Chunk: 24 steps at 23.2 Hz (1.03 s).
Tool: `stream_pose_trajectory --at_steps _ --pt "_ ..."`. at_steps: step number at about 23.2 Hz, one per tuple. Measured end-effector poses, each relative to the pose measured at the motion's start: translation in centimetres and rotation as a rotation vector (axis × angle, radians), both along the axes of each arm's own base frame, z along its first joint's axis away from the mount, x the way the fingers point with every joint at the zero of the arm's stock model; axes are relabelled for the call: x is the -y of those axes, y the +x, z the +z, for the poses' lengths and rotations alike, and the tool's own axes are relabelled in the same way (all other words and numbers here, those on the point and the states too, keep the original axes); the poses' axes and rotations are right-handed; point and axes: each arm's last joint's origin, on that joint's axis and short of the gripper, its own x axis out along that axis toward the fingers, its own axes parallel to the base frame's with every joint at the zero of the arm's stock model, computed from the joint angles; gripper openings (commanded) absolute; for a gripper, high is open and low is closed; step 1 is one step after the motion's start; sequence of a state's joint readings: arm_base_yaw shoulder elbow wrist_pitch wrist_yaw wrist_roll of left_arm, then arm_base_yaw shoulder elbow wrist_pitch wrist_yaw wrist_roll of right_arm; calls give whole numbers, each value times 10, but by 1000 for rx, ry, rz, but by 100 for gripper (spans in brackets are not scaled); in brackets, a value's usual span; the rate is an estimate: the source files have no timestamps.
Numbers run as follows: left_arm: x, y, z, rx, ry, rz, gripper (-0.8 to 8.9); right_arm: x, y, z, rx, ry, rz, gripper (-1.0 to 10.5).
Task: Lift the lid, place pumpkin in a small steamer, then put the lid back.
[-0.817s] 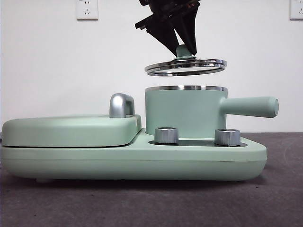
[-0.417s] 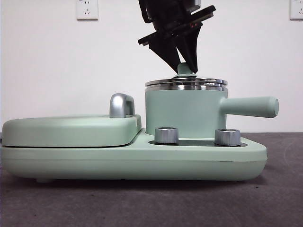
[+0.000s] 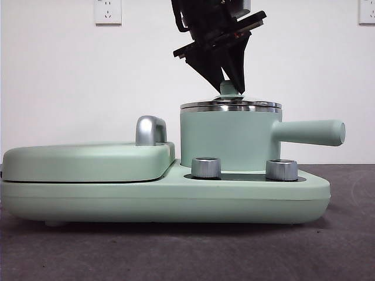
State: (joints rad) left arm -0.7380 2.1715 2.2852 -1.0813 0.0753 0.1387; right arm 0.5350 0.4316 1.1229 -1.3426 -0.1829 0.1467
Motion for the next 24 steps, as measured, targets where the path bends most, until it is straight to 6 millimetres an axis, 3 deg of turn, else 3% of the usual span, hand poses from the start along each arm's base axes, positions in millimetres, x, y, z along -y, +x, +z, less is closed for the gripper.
stream_pose_trajectory --at_steps 1,4,6,9,12,15,19,21,24 --pt "0 0 0 1 0 0 55 0 0 0 0 0 0 540" --pt "1 1 -1 -2 -2 2 334 0 0 0 0 0 0 540" --pt "1 2 -2 -8 -7 14 439 0 0 0 0 0 0 540" --pt "-4 6 -3 -29 -18 62 501 0 0 0 1 -2 -3 540" --pt "-15 1 8 -57 -11 95 500 0 0 0 1 -2 -3 540" --pt "-43 -30 51 -67 -19 115 500 0 0 0 1 -2 -3 540" --pt "-97 -77 119 5 -114 167 500 0 0 0 2 -3 -5 540" --pt "-123 -103 135 9 -123 189 500 0 0 0 7 -11 -17 540" --pt "-149 -136 136 3 -122 192 500 0 1 0 14 -11 -21 540"
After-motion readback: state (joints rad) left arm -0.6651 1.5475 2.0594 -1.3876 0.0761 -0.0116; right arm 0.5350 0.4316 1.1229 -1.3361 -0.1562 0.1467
